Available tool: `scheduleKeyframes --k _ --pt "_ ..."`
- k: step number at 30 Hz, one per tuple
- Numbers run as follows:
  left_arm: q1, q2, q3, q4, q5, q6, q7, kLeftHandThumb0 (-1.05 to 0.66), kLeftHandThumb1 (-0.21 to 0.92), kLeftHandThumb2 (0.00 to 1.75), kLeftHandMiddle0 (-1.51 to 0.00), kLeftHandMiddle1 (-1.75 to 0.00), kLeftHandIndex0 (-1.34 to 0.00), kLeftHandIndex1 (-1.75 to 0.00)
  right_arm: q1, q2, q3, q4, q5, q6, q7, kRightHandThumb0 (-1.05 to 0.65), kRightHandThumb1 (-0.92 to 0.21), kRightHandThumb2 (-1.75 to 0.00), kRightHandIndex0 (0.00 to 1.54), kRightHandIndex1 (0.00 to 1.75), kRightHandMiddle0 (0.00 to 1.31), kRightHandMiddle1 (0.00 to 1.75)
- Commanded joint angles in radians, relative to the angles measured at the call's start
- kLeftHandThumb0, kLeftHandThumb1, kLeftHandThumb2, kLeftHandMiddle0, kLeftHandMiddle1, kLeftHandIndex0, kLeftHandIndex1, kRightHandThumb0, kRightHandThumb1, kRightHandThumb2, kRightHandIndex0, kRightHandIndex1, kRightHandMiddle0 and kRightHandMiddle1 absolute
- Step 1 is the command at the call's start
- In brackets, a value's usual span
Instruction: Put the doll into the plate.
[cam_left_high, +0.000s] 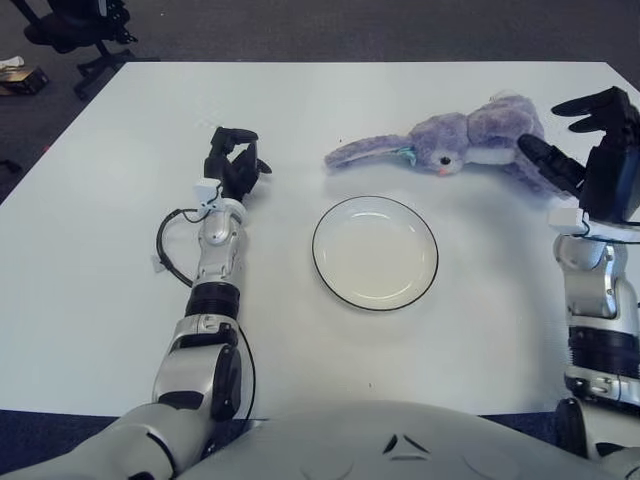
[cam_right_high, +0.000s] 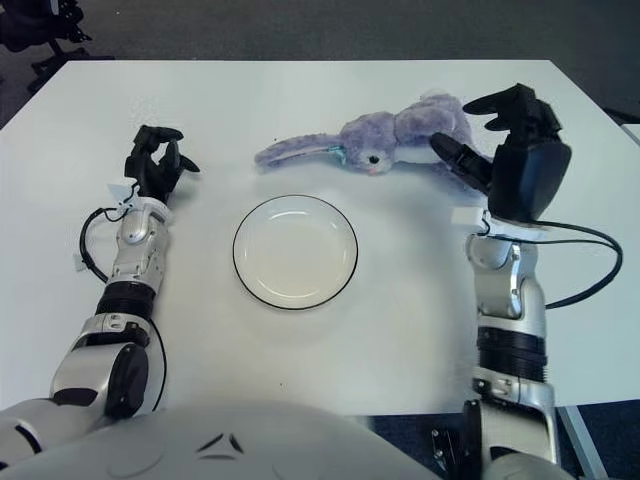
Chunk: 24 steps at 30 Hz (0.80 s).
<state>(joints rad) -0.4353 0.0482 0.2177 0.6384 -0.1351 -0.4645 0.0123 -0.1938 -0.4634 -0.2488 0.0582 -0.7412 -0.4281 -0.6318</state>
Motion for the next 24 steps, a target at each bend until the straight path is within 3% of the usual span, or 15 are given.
scheduleKeyframes --k 1,2,4,6,8,11,13,15,24 --pt "0.054 -0.016 0.011 0.064 -0.009 -0.036 -0.005 -0.35 0.92 0.36 -0.78 -1.74 -0.37 -1.57 -0.014 -0.063 0.021 0.027 -0.063 0.003 -0.031 -0.01 -0.92 -0.21 0.57 1.23 0.43 1.42" --pt "0.052 -0.016 0.011 0.070 -0.010 -0.041 -0.006 -0.35 0.92 0.36 -0.78 -1.74 -0.37 -1.57 -0.012 -0.085 0.025 0.034 -0.078 0.017 -0.014 -0.01 -0.92 -0.22 0.55 1.24 0.42 1.44" --pt "0.049 -0.016 0.012 0.080 -0.011 -0.049 -0.009 -0.35 0.92 0.36 -0.78 -1.73 -0.37 -1.57 -0.006 -0.115 0.030 0.042 -0.093 0.045 0.018 -0.29 -0.87 -0.12 0.49 0.65 0.35 0.90" --pt "0.046 -0.015 0.013 0.086 -0.011 -0.055 -0.010 -0.35 0.92 0.36 -0.78 -1.73 -0.37 -1.57 -0.003 -0.126 0.036 0.044 -0.096 0.057 0.024 -0.38 -0.87 -0.06 0.52 0.35 0.37 0.62" --pt "0.045 -0.015 0.013 0.091 -0.011 -0.059 -0.010 -0.35 0.92 0.36 -0.78 -1.73 -0.37 -1.57 -0.003 -0.132 0.042 0.044 -0.093 0.064 0.021 -0.44 -0.86 -0.02 0.54 0.15 0.38 0.45" --pt "0.043 -0.014 0.014 0.096 -0.012 -0.064 -0.011 -0.35 0.92 0.36 -0.78 -1.72 -0.37 -1.57 -0.001 -0.140 0.052 0.042 -0.087 0.073 0.016 -0.47 -0.86 -0.01 0.55 0.06 0.39 0.36" --pt "0.043 -0.012 0.016 0.103 -0.013 -0.071 -0.015 -0.35 0.92 0.36 -0.78 -1.72 -0.37 -1.57 0.004 -0.153 0.062 0.024 -0.160 0.205 0.093 -0.54 -0.86 -0.01 0.49 0.03 0.38 0.32" --pt "0.042 -0.011 0.017 0.107 -0.014 -0.075 -0.018 -0.35 0.92 0.36 -0.78 -1.72 -0.37 -1.57 0.005 -0.158 0.069 0.011 -0.193 0.281 0.137 -0.60 -0.87 0.00 0.44 0.02 0.38 0.26" --pt "0.038 -0.011 0.020 0.119 -0.014 -0.086 -0.022 -0.35 0.92 0.36 -0.79 -1.72 -0.37 -1.57 0.010 -0.161 0.095 -0.029 -0.180 0.379 0.200 -0.70 -0.89 0.00 0.34 0.00 0.37 0.14"
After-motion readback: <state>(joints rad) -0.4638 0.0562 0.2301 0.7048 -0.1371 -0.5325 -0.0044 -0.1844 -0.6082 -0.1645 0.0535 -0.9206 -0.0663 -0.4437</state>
